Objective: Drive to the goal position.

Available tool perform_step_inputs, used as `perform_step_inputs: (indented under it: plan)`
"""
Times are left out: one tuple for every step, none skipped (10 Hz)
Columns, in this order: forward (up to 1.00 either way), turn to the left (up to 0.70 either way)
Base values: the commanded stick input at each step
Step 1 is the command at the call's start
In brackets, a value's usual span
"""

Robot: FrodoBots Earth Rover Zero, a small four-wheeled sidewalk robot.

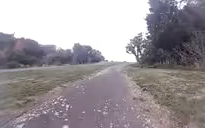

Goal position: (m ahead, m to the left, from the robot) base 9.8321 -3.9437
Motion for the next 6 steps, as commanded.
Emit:
perform_step_inputs:
  plan:
    - [0.6, -0.15]
    - [0.6, -0.15]
    - [0.6, -0.14]
    - [0.6, -0.11]
    - [0.6, 0.0]
    - [0.6, 0.0]
